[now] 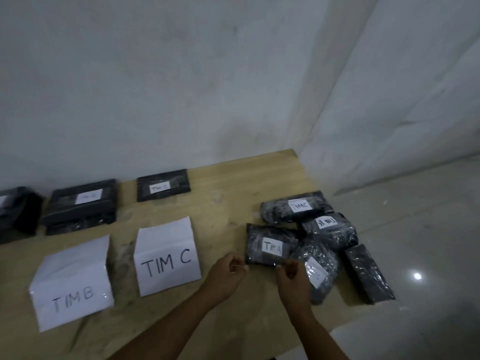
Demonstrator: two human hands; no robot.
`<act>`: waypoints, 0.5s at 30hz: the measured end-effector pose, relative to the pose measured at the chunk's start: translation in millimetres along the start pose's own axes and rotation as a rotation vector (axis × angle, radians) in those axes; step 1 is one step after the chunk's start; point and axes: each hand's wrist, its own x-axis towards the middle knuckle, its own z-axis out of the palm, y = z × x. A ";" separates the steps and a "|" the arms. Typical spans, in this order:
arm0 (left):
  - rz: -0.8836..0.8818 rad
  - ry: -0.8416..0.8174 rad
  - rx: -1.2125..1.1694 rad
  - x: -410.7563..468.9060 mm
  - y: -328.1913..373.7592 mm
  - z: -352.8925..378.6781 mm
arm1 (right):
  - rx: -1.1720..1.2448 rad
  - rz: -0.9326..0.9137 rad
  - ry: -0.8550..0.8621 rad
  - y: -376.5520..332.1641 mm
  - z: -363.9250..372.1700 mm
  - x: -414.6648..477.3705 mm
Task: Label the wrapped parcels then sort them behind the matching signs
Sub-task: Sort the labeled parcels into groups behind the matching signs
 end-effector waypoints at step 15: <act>0.045 -0.166 0.139 30.6 45.4 115.8 | 0.065 0.343 0.117 65.2 -85.1 36.7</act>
